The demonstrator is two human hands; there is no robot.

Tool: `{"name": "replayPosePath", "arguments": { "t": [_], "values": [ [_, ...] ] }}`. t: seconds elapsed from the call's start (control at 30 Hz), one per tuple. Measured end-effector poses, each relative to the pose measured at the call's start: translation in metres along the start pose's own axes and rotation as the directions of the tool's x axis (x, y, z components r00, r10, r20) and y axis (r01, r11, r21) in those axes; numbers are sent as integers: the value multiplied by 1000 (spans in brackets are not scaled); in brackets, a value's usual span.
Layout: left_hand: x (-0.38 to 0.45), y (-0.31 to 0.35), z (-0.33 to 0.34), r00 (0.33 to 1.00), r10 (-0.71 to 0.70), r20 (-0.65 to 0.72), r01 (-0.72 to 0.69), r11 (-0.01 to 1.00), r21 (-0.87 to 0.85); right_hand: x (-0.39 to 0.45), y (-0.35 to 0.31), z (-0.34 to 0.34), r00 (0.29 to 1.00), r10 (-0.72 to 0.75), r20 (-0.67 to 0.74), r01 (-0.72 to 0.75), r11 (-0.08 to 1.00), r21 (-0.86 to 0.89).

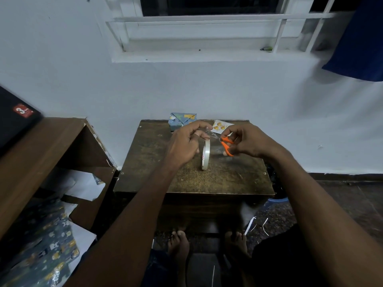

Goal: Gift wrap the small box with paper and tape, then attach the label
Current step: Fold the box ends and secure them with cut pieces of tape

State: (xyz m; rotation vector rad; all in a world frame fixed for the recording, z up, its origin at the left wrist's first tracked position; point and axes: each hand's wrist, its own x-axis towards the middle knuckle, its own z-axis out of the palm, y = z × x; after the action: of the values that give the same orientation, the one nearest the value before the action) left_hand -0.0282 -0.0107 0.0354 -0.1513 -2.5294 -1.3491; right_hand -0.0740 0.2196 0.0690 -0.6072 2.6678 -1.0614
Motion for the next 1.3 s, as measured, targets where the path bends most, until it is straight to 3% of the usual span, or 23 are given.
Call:
{"name": "replayPosePath", "arguments": {
  "t": [0.83,1.0,1.13,1.3],
  "values": [
    [0,3,0,1000,8,8,-8,999,33,5,-3,7,980,-106,-170,87,989,-119],
    [0,4,-1,1000,-21,20,21,999,-36,2,-7,7,973,-155,-169,132,981,-139],
    [0,3,-2,997,-83,8,83,992,-90,5,-1,5,983,-110,-146,83,980,-180],
    [1,0,-2,996,-90,-11,89,993,-80,13,15,20,991,55,-119,-97,916,-389]
  ]
}}
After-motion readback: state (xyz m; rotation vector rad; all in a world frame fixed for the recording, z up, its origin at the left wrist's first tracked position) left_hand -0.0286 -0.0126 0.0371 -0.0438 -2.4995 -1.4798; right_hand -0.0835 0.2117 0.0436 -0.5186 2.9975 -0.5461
